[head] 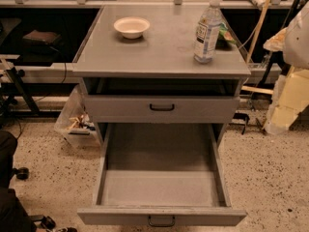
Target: Place blue plastic bottle into middle drawer
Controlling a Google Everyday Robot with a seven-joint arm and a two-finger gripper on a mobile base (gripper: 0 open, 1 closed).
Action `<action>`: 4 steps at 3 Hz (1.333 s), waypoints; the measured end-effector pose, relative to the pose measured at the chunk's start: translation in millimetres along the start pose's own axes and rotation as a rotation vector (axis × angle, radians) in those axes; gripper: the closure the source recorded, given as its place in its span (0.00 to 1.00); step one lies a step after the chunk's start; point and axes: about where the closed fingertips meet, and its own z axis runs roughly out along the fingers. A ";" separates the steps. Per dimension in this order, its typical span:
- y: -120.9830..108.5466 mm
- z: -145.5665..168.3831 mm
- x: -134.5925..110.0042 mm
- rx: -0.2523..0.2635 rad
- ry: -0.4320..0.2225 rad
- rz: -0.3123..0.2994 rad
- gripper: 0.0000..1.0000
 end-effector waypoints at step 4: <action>-115.0 9.4 45.5 0.109 -0.335 0.146 0.00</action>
Offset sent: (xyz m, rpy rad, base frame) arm 0.0398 -0.0200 -0.0001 0.1346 -0.0291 0.0042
